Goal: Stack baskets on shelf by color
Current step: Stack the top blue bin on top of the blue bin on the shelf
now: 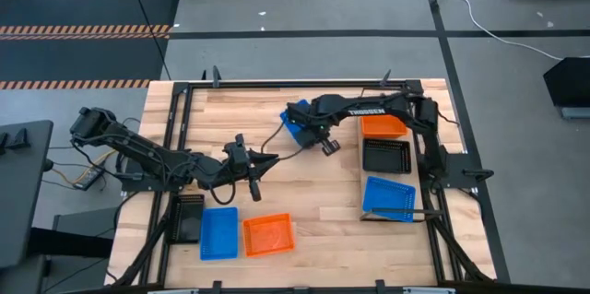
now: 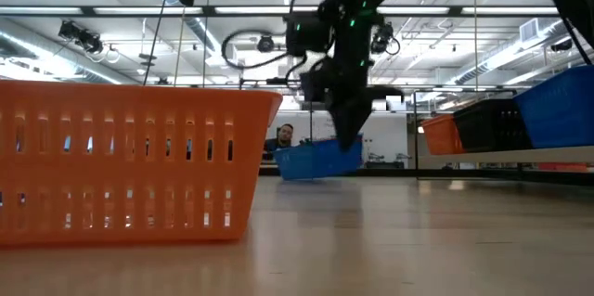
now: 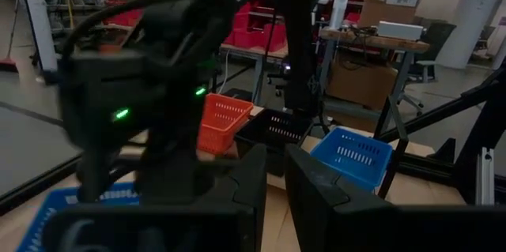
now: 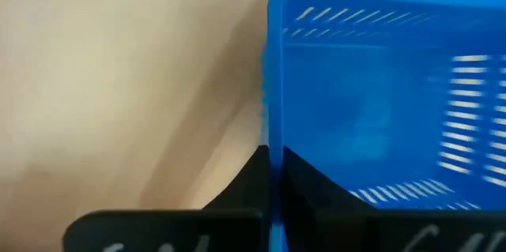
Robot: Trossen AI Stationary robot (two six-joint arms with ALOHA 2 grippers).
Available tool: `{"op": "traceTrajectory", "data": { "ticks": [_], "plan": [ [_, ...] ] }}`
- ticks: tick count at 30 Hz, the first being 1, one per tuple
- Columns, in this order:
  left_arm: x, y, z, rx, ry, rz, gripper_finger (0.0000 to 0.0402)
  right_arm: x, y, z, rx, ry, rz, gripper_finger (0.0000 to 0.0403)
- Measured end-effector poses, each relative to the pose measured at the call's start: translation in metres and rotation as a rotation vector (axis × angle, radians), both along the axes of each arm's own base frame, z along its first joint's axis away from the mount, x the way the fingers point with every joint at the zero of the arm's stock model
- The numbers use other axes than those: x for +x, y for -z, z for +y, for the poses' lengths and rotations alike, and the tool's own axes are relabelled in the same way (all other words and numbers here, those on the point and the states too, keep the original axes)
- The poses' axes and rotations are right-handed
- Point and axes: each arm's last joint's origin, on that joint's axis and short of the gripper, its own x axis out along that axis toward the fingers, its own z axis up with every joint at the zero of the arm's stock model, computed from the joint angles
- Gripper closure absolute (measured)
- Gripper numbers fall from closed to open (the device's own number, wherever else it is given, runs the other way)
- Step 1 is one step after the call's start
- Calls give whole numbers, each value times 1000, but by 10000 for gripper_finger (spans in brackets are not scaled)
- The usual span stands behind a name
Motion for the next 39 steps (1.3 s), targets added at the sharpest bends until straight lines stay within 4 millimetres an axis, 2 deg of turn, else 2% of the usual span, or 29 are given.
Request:
{"op": "traceTrajectory", "data": {
  "ticks": [5, 12, 16, 21, 26, 30, 39],
  "plan": [
    [0, 0, 0, 0, 0, -1, 349, -22, -40, 34, 43, -124, 33, 389],
    [0, -1, 0, -2, -1, -7, 349, -66, -97, 79, 95, -275, 52, 389],
    [0, -1, 0, -5, -1, -13, 349, -92, -122, 103, 97, -312, 38, 389],
    [0, -2, 0, -9, -2, -21, 349, -121, -145, 128, 107, -314, 8, 383],
    [0, -2, 1, -16, -14, -26, 349, -149, -160, 148, 117, -327, 27, 388],
    [0, -2, 1, -37, -18, -33, 349, -165, -164, 161, 132, -348, 9, 387],
    [-4, -2, -6, -77, -62, -50, 349, -202, -146, 191, 144, -438, 78, 387]
  ]
}}
